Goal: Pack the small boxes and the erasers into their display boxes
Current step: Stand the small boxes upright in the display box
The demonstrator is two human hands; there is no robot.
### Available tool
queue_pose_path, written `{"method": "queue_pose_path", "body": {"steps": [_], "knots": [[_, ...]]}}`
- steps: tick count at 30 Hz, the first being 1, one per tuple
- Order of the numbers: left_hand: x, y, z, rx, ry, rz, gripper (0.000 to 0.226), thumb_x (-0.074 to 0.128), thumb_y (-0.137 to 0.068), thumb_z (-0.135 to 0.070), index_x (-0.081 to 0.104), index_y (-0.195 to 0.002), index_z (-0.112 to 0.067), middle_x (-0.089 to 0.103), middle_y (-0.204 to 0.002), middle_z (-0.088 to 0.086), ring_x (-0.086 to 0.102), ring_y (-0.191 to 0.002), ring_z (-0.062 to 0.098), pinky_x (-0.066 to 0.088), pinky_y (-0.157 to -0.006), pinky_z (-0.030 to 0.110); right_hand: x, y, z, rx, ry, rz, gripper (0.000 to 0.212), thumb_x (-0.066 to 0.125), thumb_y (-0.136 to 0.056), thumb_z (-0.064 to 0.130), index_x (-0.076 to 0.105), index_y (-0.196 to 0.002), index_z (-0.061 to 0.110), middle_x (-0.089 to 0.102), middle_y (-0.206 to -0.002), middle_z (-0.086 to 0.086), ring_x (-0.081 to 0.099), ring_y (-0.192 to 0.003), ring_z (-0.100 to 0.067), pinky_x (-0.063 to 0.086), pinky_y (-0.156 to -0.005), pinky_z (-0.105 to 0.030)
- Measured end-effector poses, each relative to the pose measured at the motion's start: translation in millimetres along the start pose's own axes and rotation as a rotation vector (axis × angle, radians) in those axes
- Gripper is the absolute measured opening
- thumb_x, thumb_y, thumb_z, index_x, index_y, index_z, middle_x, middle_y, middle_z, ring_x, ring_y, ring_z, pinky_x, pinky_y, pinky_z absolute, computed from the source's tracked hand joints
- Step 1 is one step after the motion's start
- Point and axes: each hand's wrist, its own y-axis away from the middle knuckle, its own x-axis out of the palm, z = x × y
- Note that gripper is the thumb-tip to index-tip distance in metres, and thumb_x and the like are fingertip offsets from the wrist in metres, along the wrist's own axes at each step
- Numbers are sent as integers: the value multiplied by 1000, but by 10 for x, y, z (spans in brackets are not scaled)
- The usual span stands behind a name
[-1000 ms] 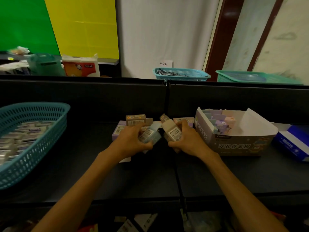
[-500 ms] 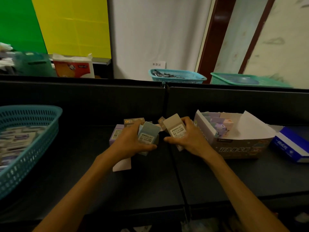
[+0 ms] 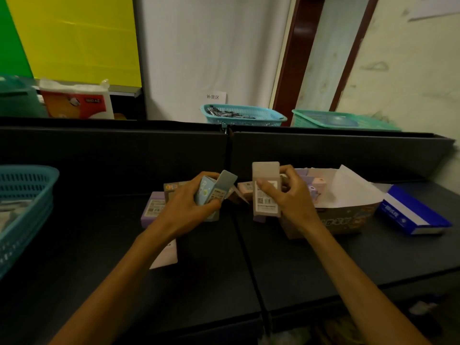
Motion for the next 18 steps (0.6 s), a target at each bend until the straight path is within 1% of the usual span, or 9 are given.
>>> {"method": "queue_pose_path", "body": {"steps": [3, 5, 8, 10, 11, 13, 14, 16, 18], "knots": [[85, -86, -57, 47, 1, 17, 55, 64, -85, -12, 43, -120, -49, 53, -117, -19, 55, -105, -3, 52, -75, 16, -152, -26, -12, 34, -165, -73, 32, 68, -79, 25, 49, -104, 20, 64, -113, -8, 69, -96, -16, 59, -73, -34], [172, -161, -117, 80, -13, 29, 57, 64, -85, -14, 41, -124, -47, 51, -119, -18, 56, -105, -1, 53, -77, 18, -266, -46, -12, 75, -249, -117, 30, 66, -81, 21, 48, -105, 22, 63, -112, -8, 69, -92, -13, 58, -71, -32], [359, -287, -234, 98, -10, 7, 41, 62, -84, -34, 44, -121, -40, 52, -117, -14, 58, -100, -1, 54, -73, 21, -475, -64, -19, 106, -298, -138, 30, 60, -89, 9, 46, -107, 28, 60, -106, -3, 69, -87, -9, 56, -66, -24], [502, -376, -329, 69, 23, -1, 41, 55, -81, -48, 45, -118, -34, 53, -112, -11, 60, -93, 1, 55, -69, 23, -656, -65, -28, 132, -284, -107, 33, 57, -91, 9, 46, -115, 28, 59, -111, -5, 67, -94, -14, 58, -68, -27], [581, -427, -375, 48, 52, 5, 40, 52, -82, -49, 44, -118, -33, 54, -110, -9, 61, -92, 3, 55, -68, 25, -754, -68, -34, 145, -269, -83, 32, 55, -93, 12, 45, -118, 27, 59, -113, -7, 66, -97, -17, 59, -70, -30], [740, -535, -455, 27, 109, 15, 31, 45, -91, -43, 42, -120, -35, 52, -111, -11, 60, -93, 3, 53, -67, 25, -967, -77, -48, 181, -276, -24, 25, 52, -93, 23, 47, -117, 28, 59, -113, -10, 66, -97, -20, 58, -75, -39], [821, -591, -497, 23, 130, 14, 27, 42, -96, -37, 40, -122, -36, 49, -112, -13, 57, -94, 1, 50, -69, 23, -1083, -93, -67, 196, -294, 1, 27, 51, -88, 28, 48, -115, 29, 59, -112, -10, 66, -96, -21, 57, -78, -42], [982, -707, -588, 30, 119, 0, 34, 39, -99, -31, 35, -132, -35, 44, -118, -12, 52, -98, 1, 45, -71, 19, -1328, -145, -132, 205, -276, 49, 34, 48, -79, 34, 49, -113, 33, 59, -113, -8, 64, -100, -22, 56, -77, -41], [1148, -813, -692, 47, 40, -51, 44, 41, -99, -27, 27, -140, -32, 37, -125, -9, 48, -100, 0, 45, -69, 16, -1562, -222, -200, 196, -206, 98, 35, 48, -83, 35, 47, -118, 35, 57, -115, -5, 61, -106, -21, 54, -83, -39]]}}
